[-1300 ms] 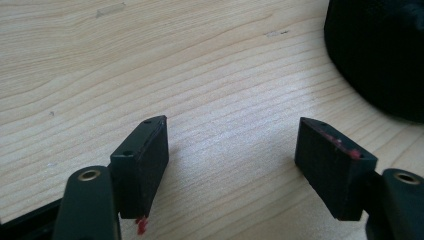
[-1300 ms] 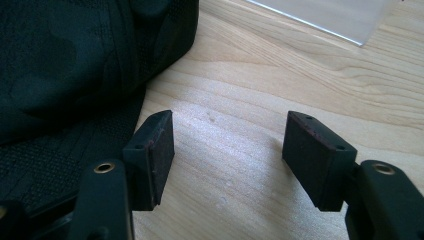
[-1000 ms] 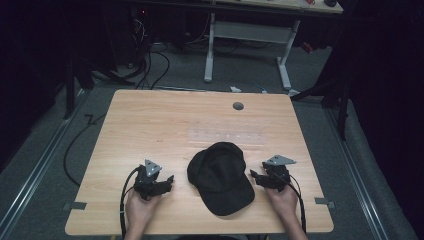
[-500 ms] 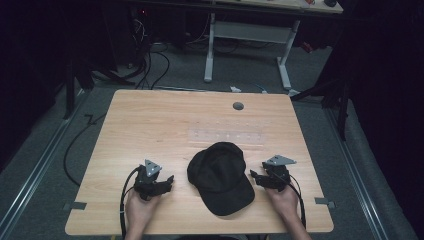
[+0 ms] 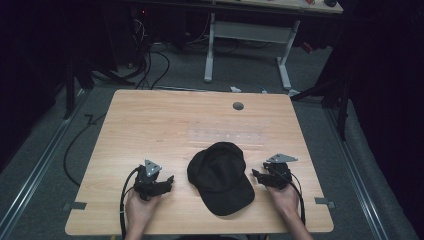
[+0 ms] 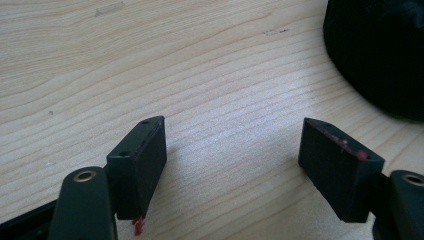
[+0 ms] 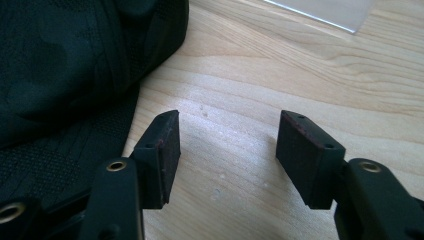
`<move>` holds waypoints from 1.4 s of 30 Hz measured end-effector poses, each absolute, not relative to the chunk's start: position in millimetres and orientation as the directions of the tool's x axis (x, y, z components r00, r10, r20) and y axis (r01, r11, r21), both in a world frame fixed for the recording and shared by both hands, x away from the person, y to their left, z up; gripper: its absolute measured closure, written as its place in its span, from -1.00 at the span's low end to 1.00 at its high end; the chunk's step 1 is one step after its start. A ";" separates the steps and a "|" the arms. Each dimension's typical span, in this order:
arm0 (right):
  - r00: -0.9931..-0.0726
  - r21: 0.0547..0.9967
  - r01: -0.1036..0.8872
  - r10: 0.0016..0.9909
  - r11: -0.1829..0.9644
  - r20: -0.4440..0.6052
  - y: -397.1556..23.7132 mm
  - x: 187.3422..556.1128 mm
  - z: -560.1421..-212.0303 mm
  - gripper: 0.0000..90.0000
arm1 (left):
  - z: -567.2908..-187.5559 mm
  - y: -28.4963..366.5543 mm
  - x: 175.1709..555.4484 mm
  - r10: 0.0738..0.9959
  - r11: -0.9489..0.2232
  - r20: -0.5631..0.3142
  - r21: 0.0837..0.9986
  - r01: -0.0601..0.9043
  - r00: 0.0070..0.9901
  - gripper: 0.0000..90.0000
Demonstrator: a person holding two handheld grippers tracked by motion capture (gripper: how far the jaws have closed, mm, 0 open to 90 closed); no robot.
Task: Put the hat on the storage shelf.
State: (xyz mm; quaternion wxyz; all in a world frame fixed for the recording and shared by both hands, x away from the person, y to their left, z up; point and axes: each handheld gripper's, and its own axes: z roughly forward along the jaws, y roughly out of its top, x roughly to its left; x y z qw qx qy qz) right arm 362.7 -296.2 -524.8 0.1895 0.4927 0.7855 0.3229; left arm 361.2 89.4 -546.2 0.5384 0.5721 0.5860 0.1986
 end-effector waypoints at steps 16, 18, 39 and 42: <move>-0.446 0.711 0.660 0.888 0.244 0.110 -304.1 358.8 -515.5 0.03 | -546.2 89.4 361.3 0.884 0.272 -0.407 0.848 0.455 0.229 -0.40; -0.448 0.715 0.656 0.887 0.240 0.113 -304.0 357.9 -513.5 0.03 | -546.2 89.5 361.3 0.884 0.273 -0.408 0.847 0.455 0.228 -0.40; -0.522 0.739 0.606 0.848 0.295 0.090 -282.2 364.5 -487.9 0.03 | -546.2 89.6 361.4 0.884 0.275 -0.409 0.847 0.454 0.227 -0.40; -0.534 0.741 0.598 0.841 0.306 0.083 -278.3 366.3 -484.2 0.03 | -546.2 89.7 361.4 0.884 0.275 -0.409 0.847 0.454 0.228 -0.40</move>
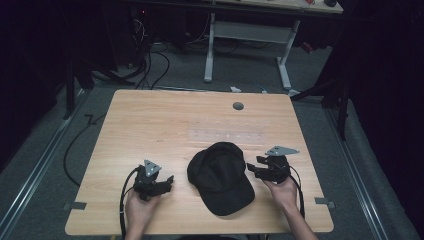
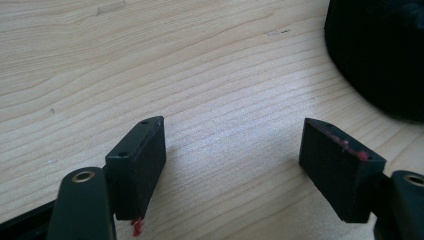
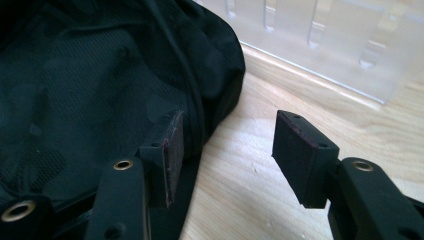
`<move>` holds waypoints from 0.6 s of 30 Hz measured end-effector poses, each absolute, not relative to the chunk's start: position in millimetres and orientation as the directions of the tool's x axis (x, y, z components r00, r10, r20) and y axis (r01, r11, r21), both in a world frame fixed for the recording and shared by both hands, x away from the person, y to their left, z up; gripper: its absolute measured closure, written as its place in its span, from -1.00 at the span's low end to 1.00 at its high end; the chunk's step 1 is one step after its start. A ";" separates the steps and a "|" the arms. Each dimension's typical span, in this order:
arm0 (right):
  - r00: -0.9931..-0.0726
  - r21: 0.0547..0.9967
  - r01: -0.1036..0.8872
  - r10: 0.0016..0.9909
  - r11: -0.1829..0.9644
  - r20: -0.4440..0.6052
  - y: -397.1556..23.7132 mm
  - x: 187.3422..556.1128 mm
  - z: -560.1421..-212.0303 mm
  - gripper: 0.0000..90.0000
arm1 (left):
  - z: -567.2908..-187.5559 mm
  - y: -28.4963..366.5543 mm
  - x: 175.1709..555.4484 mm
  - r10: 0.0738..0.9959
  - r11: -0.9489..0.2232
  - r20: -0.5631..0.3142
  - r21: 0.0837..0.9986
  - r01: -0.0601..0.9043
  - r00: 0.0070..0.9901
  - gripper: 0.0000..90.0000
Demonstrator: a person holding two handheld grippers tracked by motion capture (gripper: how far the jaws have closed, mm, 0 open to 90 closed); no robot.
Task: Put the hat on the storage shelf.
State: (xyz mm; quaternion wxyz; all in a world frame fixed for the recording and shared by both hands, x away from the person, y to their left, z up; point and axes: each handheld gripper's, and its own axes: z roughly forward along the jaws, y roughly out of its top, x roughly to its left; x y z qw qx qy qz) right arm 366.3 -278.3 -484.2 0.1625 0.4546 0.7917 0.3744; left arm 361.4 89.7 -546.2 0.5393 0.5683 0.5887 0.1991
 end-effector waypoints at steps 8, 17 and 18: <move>-0.557 0.750 0.580 0.827 0.318 0.079 -268.6 372.3 -474.9 0.05 | -546.2 89.6 361.3 0.884 0.273 -0.407 0.848 0.455 0.228 -0.40; -0.583 0.753 0.559 0.810 0.347 0.060 -256.8 379.8 -465.3 0.05 | -546.2 89.7 361.4 0.884 0.275 -0.409 0.847 0.455 0.228 -0.40; -0.587 0.752 0.558 0.807 0.351 0.059 -255.3 380.8 -464.8 0.05 | -546.2 89.6 361.4 0.884 0.274 -0.408 0.848 0.455 0.228 -0.40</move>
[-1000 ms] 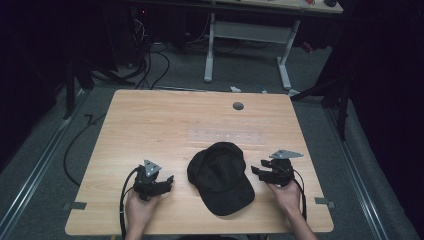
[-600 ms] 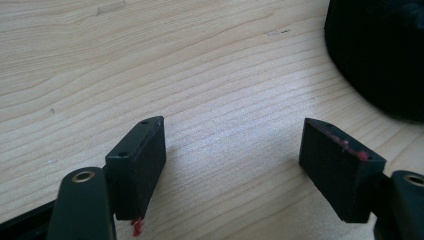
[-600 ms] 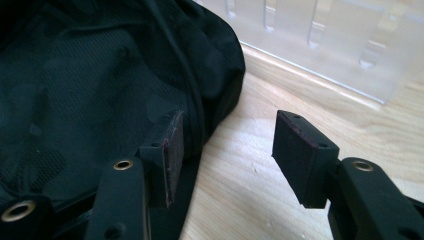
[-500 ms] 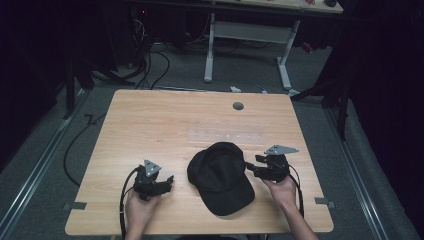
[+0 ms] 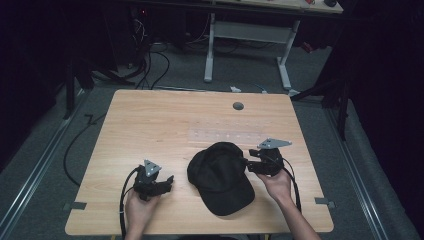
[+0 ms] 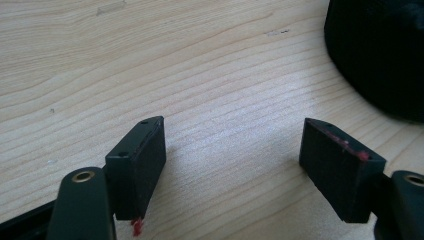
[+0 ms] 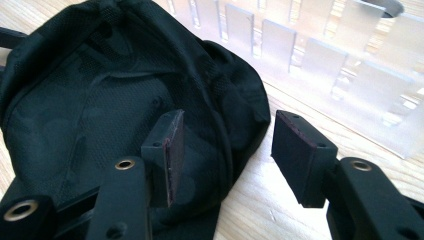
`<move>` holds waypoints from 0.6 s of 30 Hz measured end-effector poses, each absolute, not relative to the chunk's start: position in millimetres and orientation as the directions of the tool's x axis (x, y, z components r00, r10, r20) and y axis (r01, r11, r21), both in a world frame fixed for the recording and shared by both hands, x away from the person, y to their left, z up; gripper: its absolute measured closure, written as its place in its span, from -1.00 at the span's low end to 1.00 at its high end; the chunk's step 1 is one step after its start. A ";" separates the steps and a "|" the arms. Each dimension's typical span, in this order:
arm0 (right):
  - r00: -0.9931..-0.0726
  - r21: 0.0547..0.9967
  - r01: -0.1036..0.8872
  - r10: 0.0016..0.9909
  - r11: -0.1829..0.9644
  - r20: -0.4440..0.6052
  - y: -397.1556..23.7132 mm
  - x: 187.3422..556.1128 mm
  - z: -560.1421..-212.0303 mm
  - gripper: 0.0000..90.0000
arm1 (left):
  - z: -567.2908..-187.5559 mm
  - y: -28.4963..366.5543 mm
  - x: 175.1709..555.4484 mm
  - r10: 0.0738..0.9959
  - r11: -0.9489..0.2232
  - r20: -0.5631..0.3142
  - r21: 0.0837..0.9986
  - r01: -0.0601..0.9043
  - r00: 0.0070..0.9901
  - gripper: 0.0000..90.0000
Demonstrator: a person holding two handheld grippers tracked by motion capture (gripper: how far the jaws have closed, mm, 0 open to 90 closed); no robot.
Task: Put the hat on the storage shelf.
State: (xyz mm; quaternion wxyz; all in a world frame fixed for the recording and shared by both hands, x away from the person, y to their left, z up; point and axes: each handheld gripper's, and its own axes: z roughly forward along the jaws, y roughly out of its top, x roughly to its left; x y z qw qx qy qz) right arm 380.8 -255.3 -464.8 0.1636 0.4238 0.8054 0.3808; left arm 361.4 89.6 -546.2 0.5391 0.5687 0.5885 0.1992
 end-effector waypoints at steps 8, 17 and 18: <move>-0.613 0.747 0.545 0.788 0.380 0.046 -242.0 390.0 -455.0 0.06 | -546.1 89.9 361.4 0.884 0.275 -0.409 0.847 0.455 0.228 -0.40; -0.641 0.734 0.538 0.767 0.414 0.038 -226.5 402.3 -448.4 0.07 | -546.0 90.0 361.4 0.883 0.277 -0.411 0.846 0.455 0.227 -0.40; -0.644 0.731 0.537 0.764 0.420 0.034 -225.0 403.3 -448.7 0.07 | -546.0 90.1 361.4 0.883 0.275 -0.410 0.846 0.456 0.228 -0.41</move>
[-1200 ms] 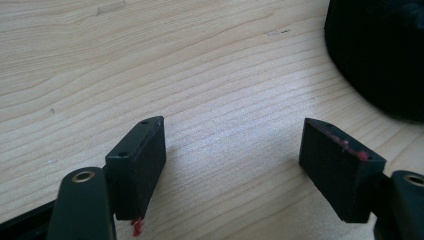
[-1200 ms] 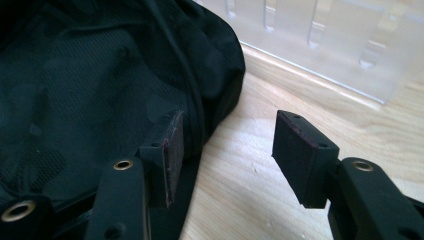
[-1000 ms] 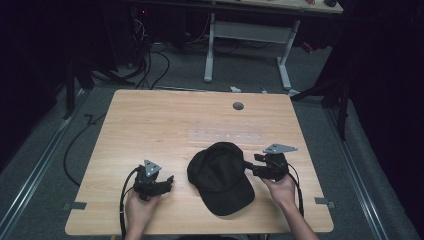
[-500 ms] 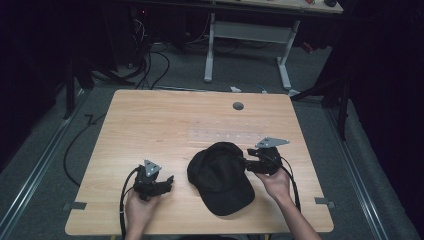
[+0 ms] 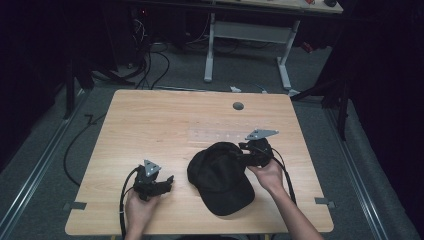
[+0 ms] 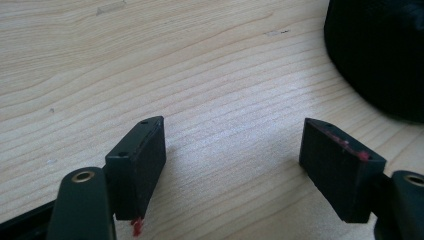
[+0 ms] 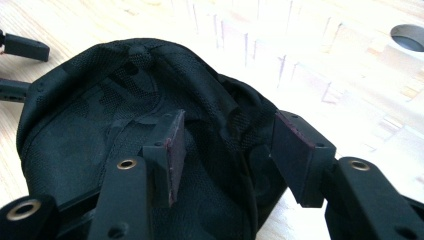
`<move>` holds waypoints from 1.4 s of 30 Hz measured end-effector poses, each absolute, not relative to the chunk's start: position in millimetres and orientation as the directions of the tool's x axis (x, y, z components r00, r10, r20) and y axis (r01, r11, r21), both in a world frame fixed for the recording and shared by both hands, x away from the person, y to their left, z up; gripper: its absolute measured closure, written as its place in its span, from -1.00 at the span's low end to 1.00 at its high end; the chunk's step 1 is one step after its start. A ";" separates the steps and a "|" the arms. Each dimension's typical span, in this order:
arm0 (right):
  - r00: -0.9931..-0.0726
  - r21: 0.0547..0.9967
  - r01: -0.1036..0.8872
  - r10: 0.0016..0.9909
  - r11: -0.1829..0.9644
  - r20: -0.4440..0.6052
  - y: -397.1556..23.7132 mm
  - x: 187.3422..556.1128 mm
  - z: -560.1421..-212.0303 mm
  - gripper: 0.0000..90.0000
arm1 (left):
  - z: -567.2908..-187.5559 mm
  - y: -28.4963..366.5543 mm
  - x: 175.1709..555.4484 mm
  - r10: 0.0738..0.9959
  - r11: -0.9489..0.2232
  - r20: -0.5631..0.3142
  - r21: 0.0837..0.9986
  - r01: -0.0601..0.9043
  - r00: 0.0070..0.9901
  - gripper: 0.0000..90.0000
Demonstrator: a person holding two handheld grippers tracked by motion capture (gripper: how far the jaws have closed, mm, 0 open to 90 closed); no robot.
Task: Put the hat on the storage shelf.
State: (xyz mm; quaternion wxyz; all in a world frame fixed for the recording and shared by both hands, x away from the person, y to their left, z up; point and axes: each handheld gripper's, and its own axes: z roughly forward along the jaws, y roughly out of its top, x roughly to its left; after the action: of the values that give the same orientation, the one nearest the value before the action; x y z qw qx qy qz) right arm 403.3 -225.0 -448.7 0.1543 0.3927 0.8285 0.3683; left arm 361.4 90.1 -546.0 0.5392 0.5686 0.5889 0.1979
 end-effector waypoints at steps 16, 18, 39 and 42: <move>-0.655 0.691 0.558 0.755 0.460 0.026 -217.3 413.3 -453.4 0.14 | -546.1 89.9 361.4 0.883 0.276 -0.411 0.846 0.456 0.228 -0.41; -0.655 0.690 0.559 0.755 0.460 0.027 -217.4 413.8 -454.0 0.17 | -546.0 90.1 361.3 0.883 0.275 -0.410 0.846 0.457 0.229 -0.41; -0.662 0.641 0.588 0.749 0.493 0.032 -218.1 420.7 -466.2 0.44 | -546.1 89.6 361.2 0.883 0.274 -0.409 0.847 0.456 0.229 -0.41; -0.665 0.644 0.588 0.746 0.490 0.040 -219.2 421.0 -467.0 0.47 | -546.2 89.6 361.1 0.884 0.272 -0.407 0.847 0.456 0.230 -0.41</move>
State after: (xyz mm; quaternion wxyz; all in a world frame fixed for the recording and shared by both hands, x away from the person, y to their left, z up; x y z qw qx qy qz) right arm 421.0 -219.2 -467.0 0.1232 0.3905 0.8541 0.3206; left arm 361.1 89.6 -546.2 0.5387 0.5698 0.5880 0.1984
